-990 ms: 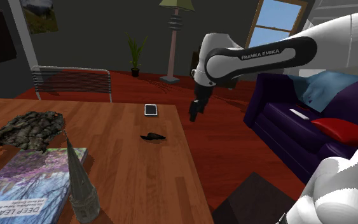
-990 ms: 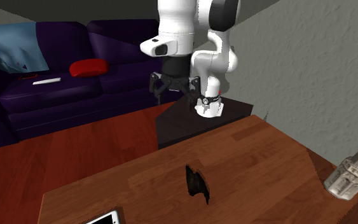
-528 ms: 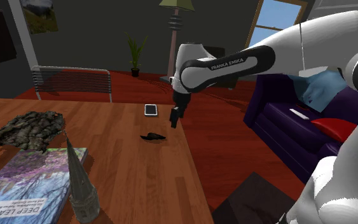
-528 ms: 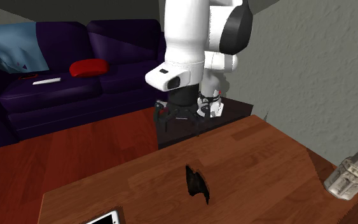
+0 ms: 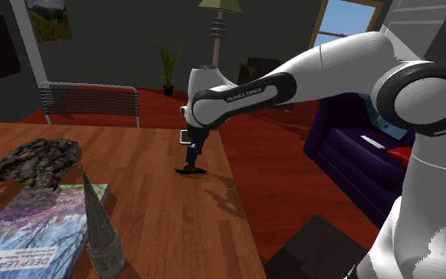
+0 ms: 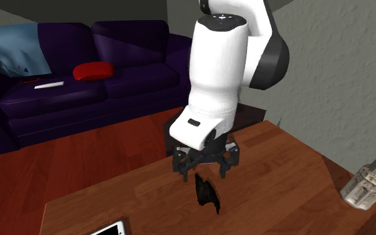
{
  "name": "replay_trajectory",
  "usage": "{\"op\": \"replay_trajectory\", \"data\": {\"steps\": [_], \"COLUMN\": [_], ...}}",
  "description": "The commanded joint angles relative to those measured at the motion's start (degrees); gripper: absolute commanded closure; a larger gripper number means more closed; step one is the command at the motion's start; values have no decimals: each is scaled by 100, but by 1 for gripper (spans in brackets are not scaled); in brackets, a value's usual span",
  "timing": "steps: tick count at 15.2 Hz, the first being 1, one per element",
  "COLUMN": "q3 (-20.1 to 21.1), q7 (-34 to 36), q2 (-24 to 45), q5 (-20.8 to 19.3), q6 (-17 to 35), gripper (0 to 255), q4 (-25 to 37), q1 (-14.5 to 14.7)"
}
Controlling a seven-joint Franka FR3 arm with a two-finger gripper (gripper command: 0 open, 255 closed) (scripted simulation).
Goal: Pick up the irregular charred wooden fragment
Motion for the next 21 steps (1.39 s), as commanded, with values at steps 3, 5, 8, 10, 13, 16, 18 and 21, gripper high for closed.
{"op": "replay_trajectory", "data": {"steps": [3,5,8,10,13,16,18,21], "q3": [30,26,20,19,21,20,15,26], "q7": [-26,-18,-6,-9,0,-6,-25,-15], "q2": [256,322,412,412,406,386,395,341], "q5": [-41,-52,-67,-66,-68,-66,-63,-56], "q6": [217,349,518,520,529,522,517,387], "gripper": [0,0,0,255,255,255,255,255], "q4": [40,-26,-106,-108,-123,-135,-121,-46], "q1": [46,48,51,50,54,50,38,47]}}
